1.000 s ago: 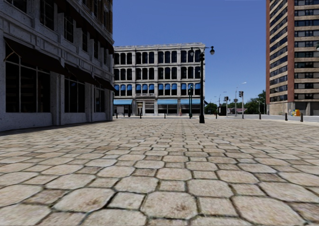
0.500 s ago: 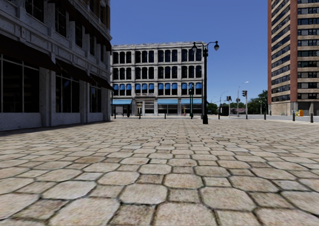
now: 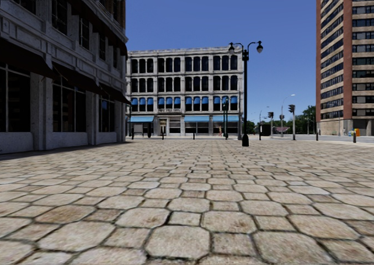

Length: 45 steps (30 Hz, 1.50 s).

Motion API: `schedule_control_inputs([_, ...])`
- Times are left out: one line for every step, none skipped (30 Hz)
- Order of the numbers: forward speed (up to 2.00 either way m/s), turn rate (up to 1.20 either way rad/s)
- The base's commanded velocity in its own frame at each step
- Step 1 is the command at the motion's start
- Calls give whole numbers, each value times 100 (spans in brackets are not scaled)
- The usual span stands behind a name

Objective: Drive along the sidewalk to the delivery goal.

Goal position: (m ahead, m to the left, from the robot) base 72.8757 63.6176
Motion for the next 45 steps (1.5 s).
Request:
schedule_control_inputs([200,0])
schedule_control_inputs([200,0])
schedule_control_inputs([200,0])
schedule_control_inputs([200,0])
schedule_control_inputs([200,0])
schedule_control_inputs([200,0])
schedule_control_inputs([200,0])
schedule_control_inputs([200,0])
schedule_control_inputs([200,0])
schedule_control_inputs([200,0])
schedule_control_inputs([200,0])
schedule_control_inputs([200,0])
schedule_control_inputs([200,0])
schedule_control_inputs([200,0])
schedule_control_inputs([200,0])
schedule_control_inputs([200,0])
schedule_control_inputs([200,0])
schedule_control_inputs([200,0])
schedule_control_inputs([200,0])
schedule_control_inputs([200,0])
schedule_control_inputs([200,0])
schedule_control_inputs([200,0])
schedule_control_inputs([200,0])
schedule_control_inputs([200,0])
schedule_control_inputs([200,0])
schedule_control_inputs([200,0])
schedule_control_inputs([200,0])
schedule_control_inputs([200,0])
schedule_control_inputs([200,0])
schedule_control_inputs([200,0])
schedule_control_inputs([200,0])
schedule_control_inputs([200,0])
schedule_control_inputs([200,0])
schedule_control_inputs([200,0])
schedule_control_inputs([200,0])
schedule_control_inputs([200,0])
schedule_control_inputs([200,0])
schedule_control_inputs([200,0])
schedule_control_inputs([200,0])
schedule_control_inputs([200,0])
schedule_control_inputs([200,0])
schedule_control_inputs([200,0])
schedule_control_inputs([200,0])
schedule_control_inputs([200,0])
schedule_control_inputs([200,0])
